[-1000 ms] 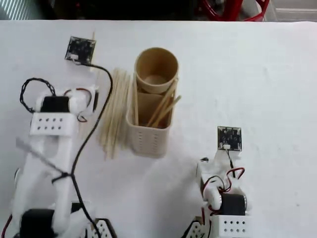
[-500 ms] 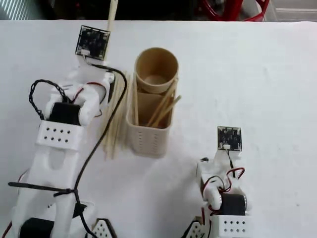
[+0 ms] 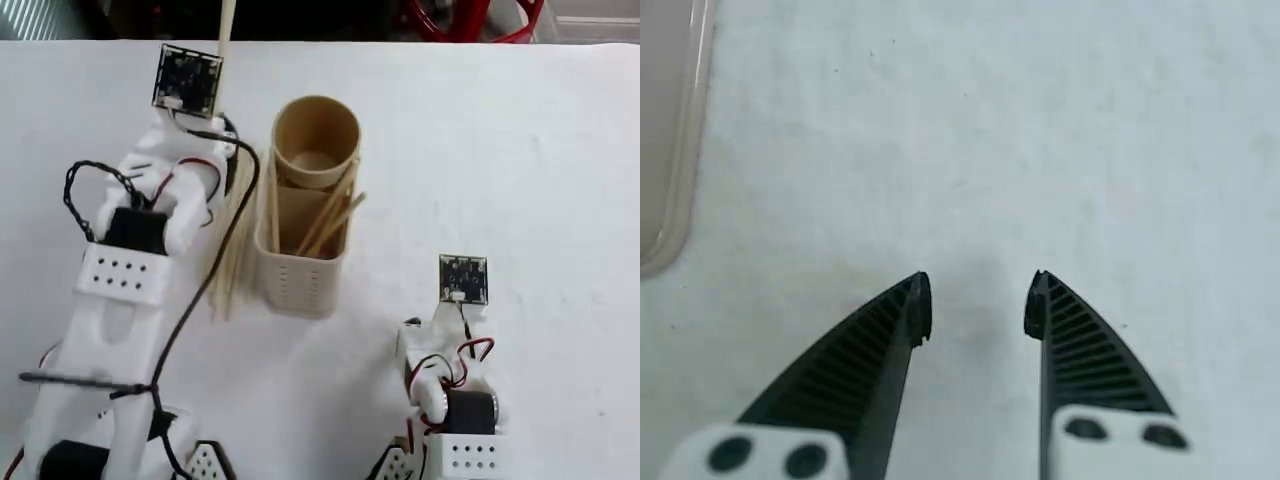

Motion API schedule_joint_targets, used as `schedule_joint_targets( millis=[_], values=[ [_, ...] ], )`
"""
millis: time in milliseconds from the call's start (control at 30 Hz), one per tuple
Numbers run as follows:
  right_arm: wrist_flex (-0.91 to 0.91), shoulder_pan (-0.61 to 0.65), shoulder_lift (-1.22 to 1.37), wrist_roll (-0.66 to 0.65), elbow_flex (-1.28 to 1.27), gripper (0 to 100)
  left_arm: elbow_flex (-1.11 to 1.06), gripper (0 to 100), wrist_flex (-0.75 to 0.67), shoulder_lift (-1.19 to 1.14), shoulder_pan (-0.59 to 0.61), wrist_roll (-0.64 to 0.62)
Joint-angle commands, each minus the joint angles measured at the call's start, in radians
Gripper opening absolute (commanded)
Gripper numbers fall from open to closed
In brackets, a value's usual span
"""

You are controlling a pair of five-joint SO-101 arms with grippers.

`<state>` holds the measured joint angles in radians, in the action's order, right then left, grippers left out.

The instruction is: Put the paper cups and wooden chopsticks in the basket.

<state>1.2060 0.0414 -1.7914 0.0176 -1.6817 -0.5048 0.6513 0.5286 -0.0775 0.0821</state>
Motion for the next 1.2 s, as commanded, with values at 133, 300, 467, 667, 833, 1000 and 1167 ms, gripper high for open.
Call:
schedule_joint_targets(
  millis=[133, 300, 467, 667, 833, 1000, 1167],
  values=[
    [0.007, 0.002, -0.008, -0.008, -0.009, 15.9, 0.061, 2, -0.028, 0.165, -0.088, -0.046],
    [0.007, 0.002, -0.007, -0.008, -0.009, 15.9, 0.069, 2, -0.034, 0.203, -0.134, -0.046],
    [0.007, 0.001, -0.007, -0.008, -0.009, 15.9, 0.094, 2, -0.035, 0.203, -0.223, -0.052],
    [0.007, 0.001, -0.007, -0.008, -0.009, 15.9, 0.163, 2, -0.023, 0.205, -0.357, -0.044],
    [0.007, 0.002, -0.007, -0.008, -0.009, 15.9, 0.160, 2, -0.009, 0.199, -0.392, -0.044],
    [0.007, 0.002, -0.007, -0.008, -0.009, 15.9, 0.157, 2, -0.006, 0.205, -0.389, -0.044],
    [0.007, 0.002, -0.007, -0.008, -0.009, 15.9, 0.157, 2, 0.018, 0.205, -0.387, -0.044]
  ],
)
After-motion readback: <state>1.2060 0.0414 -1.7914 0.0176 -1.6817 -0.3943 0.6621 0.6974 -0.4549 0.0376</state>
